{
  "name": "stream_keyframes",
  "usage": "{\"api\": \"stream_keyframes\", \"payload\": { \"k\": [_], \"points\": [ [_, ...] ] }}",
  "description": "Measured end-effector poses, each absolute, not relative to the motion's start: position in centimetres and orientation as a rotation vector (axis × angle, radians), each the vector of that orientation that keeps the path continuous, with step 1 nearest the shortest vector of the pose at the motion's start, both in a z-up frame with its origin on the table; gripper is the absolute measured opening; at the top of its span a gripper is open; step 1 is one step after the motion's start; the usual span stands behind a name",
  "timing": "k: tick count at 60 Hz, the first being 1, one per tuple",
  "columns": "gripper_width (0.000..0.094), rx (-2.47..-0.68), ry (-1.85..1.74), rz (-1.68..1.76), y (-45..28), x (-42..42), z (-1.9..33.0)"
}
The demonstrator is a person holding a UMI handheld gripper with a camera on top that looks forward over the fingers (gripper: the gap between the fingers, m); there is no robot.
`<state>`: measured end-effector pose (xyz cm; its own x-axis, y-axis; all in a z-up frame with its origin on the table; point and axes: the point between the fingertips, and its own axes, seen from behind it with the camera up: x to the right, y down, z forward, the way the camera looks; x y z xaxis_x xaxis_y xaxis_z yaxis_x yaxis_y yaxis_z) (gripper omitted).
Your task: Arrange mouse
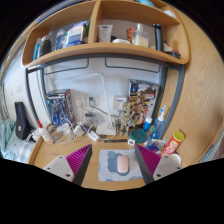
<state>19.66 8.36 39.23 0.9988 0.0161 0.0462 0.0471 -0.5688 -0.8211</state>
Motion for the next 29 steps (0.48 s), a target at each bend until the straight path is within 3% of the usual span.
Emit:
{"api": "stream_keyframes", "payload": {
  "k": [29],
  "points": [
    [0.0855, -2.209, -0.061, -0.047, 2.8, 13.7, 39.3]
  ]
}}
